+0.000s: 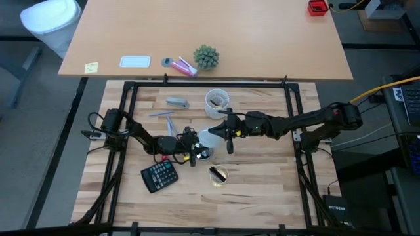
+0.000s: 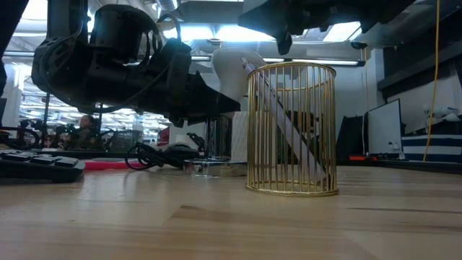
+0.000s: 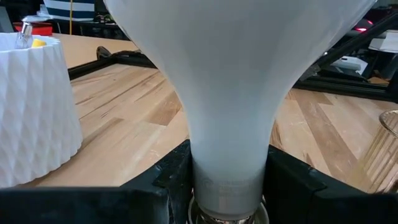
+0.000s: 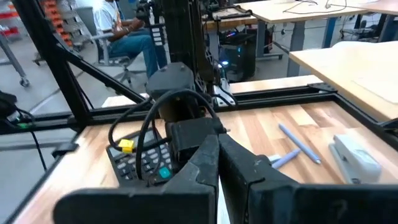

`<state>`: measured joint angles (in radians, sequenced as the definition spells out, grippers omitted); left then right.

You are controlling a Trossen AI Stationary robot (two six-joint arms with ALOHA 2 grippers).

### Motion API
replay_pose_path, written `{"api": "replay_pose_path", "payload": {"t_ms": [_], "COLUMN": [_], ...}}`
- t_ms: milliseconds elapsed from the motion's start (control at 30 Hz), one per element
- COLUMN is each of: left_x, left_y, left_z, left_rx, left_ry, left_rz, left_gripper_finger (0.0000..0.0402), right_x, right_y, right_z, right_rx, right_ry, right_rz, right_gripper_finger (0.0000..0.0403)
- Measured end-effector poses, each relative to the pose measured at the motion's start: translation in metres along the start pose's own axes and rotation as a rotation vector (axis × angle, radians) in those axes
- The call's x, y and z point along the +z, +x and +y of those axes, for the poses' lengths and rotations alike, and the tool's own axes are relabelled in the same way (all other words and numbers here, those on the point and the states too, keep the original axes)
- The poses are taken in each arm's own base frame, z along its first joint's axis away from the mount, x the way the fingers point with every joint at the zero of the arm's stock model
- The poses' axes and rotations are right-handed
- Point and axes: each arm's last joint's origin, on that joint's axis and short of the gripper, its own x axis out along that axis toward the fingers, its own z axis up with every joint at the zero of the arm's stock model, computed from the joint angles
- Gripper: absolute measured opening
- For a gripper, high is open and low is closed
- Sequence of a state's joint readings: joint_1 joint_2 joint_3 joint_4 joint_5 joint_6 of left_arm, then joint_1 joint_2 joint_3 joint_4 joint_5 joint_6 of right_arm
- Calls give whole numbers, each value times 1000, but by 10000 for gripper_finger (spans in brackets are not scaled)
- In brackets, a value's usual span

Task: Screw lightbulb
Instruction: Insert the lightbulb into the lamp

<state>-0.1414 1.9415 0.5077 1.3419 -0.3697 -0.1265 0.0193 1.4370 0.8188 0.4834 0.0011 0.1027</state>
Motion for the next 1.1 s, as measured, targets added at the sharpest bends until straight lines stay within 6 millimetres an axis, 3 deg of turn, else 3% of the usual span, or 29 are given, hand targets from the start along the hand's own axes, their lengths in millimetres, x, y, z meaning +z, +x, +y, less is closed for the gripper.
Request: {"api": "replay_pose_path", "payload": {"t_ms": [133, 500, 800, 933, 1100], "left_x": [2, -12, -10, -7, 12], "left_y": [11, 68, 69, 69, 67], "left_z": [2, 10, 15, 13, 12], "left_rx": [18, 39, 40, 42, 40], "left_ry": [3, -12, 1, -6, -21], "left_rz": [-25, -126, -153, -173, -248], "left_gripper_finger": [153, 152, 152, 152, 152], "right_x": [0, -6, -6, 9, 27], "right_y": [-2, -2, -6, -26, -69], "right_z": [-1, -1, -1, -1, -3], "right_rx": [-31, -41, -44, -96, -213], "right_ry": [-12, -35, -41, -65, -70], "right_rz": [15, 75, 109, 102, 162], "right_gripper_finger": [12, 12, 12, 12, 12]}}
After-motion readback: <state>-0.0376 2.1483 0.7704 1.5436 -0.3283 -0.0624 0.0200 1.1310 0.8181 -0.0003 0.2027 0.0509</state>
